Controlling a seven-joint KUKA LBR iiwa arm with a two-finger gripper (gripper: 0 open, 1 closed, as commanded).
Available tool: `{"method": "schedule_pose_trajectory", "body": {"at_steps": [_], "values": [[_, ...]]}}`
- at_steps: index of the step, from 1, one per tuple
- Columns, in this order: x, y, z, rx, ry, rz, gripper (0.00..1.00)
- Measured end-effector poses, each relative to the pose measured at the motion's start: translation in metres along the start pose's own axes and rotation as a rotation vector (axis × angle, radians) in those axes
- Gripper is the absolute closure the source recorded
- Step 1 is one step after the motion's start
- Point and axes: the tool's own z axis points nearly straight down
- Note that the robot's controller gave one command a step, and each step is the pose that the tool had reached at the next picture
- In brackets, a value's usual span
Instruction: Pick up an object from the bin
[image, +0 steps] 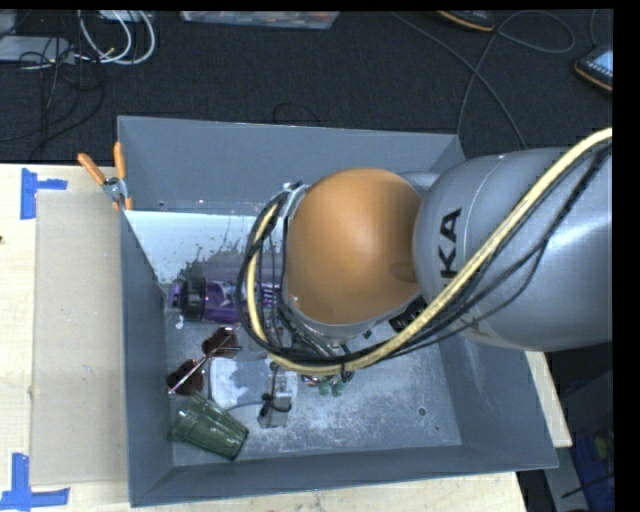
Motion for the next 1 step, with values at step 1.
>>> {"method": "schedule_pose_trajectory", "body": {"at_steps": [1], "values": [[-0.0018, -0.0014, -0.0044, -0.002, -0.007, 0.006, 0.00]]}}
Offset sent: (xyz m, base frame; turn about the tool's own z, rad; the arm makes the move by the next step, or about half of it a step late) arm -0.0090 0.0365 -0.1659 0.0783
